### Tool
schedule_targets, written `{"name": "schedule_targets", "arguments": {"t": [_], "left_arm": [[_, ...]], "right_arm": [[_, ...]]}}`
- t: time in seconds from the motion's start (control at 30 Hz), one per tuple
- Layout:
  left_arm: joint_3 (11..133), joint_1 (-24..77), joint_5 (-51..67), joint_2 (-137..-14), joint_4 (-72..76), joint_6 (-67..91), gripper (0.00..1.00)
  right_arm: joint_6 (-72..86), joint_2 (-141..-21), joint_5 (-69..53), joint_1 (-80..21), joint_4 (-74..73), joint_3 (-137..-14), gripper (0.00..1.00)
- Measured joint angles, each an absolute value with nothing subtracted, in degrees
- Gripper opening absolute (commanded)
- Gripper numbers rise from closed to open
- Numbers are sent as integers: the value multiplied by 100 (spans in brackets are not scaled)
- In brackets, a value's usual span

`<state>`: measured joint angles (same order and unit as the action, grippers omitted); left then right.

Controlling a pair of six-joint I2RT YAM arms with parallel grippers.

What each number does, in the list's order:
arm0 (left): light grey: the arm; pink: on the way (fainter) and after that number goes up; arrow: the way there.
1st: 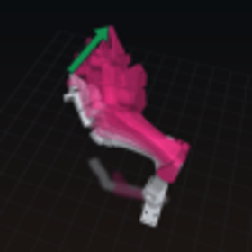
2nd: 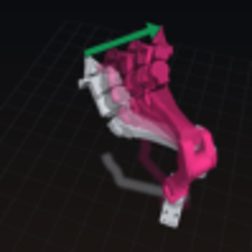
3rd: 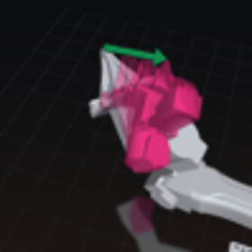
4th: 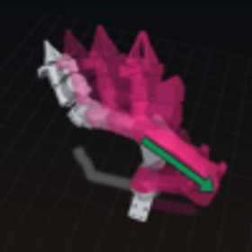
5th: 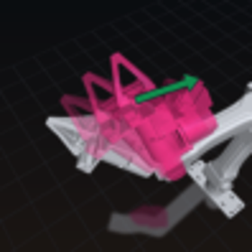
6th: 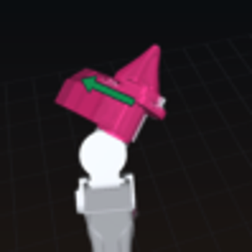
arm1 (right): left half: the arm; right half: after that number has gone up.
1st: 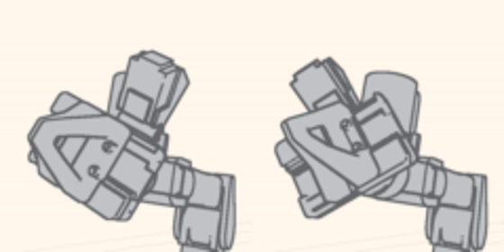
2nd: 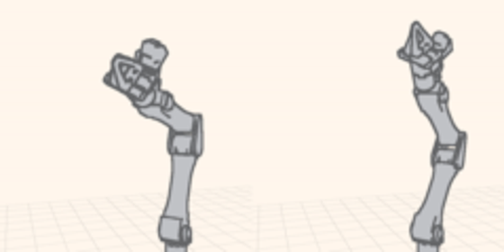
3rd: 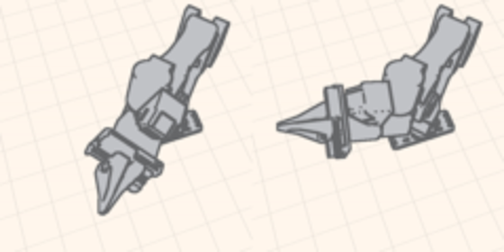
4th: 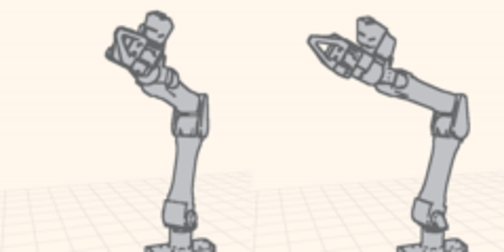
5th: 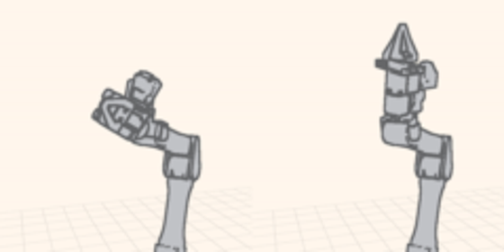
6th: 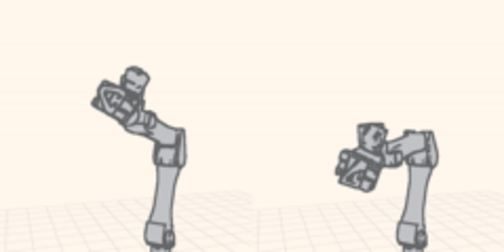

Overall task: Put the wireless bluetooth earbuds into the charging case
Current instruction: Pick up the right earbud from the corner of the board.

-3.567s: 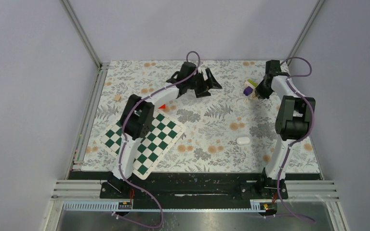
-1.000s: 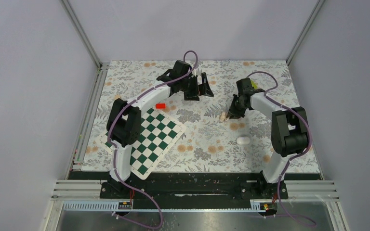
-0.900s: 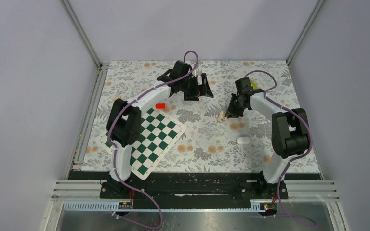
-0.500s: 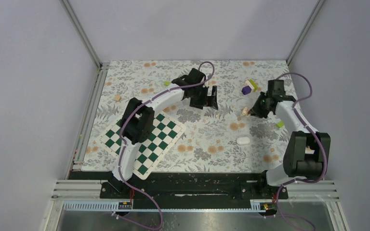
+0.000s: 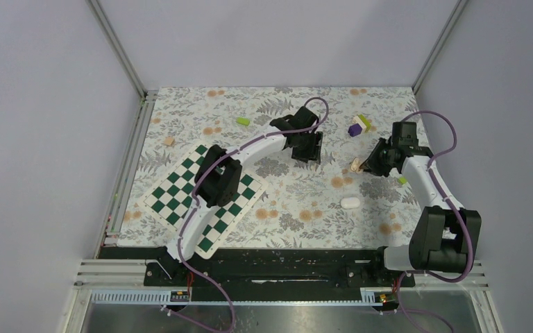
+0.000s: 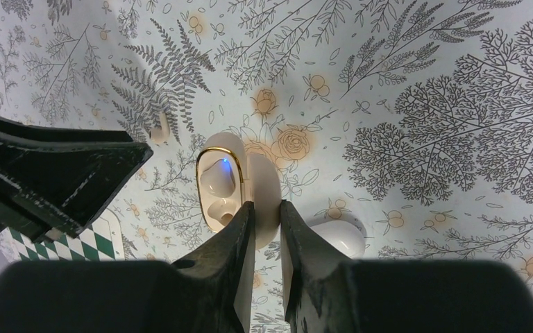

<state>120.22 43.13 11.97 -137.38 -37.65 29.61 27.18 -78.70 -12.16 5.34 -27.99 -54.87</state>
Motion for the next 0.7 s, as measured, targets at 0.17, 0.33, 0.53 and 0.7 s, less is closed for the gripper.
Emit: {"name": "schedule_targets", "arguments": {"t": [0.17, 0.33, 0.53, 0.7], "left_arm": [[12160, 4362, 985, -13941, -3852, 2991, 48], [12228, 4388, 851, -14086, -3944, 3006, 43], [12357, 4401, 746, -14178, -3959, 3011, 36], [12453, 4403, 746, -14239, -3975, 3011, 35]], "right_arm": [[2718, -7870, -1315, 534, -2799, -5450, 0], [2718, -7870, -1326, 534, -2797, -5408, 0], [2718, -7867, -1328, 534, -2792, -5408, 0], [2720, -7867, -1330, 534, -2794, -5408, 0]]}}
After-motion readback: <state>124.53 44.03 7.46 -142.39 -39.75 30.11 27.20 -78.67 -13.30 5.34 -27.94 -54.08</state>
